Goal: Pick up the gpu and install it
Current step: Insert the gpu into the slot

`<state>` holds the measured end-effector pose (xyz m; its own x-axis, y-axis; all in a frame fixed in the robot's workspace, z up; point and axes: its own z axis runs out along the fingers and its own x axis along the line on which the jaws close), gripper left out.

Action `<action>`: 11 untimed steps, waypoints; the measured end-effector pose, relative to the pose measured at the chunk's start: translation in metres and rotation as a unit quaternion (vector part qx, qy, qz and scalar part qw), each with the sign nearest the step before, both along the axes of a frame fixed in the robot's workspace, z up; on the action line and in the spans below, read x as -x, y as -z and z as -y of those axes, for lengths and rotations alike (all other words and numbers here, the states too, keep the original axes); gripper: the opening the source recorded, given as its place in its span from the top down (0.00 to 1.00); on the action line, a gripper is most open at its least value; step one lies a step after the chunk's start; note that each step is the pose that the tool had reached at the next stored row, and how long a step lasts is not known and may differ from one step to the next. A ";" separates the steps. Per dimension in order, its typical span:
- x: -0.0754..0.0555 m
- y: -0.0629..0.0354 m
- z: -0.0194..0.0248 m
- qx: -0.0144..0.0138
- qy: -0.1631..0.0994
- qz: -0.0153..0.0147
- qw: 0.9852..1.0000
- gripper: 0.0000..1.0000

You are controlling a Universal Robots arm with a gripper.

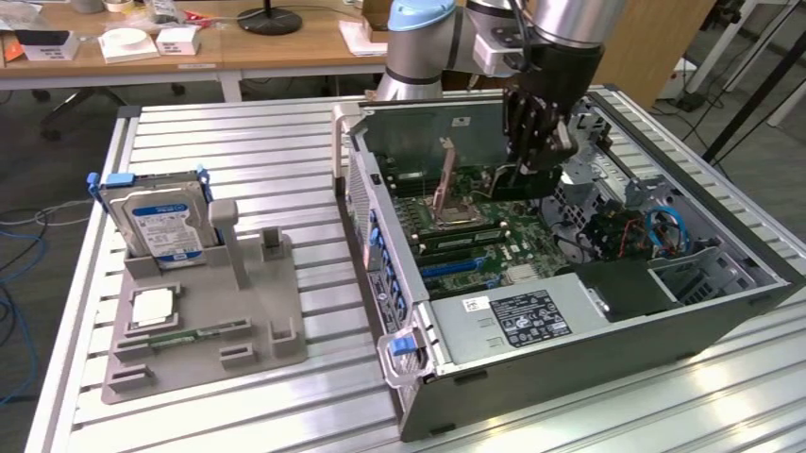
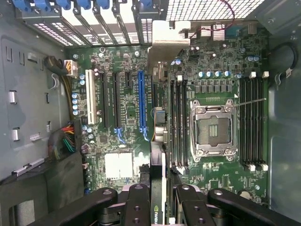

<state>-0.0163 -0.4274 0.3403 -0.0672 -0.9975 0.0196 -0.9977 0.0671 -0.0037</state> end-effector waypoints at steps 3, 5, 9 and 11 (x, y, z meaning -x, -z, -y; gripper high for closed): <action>0.000 0.0010 0.0000 0.000 0.000 0.000 1.000 0.74; 0.000 0.0018 0.0000 0.000 0.000 0.000 1.000 0.74; 0.000 0.0032 0.0000 0.000 0.000 0.000 1.000 0.74; 0.000 0.0038 0.0000 0.000 0.000 0.000 1.000 0.74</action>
<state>-0.0163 -0.4274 0.3365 -0.0672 -0.9975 0.0196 -0.9977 0.0671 -0.0036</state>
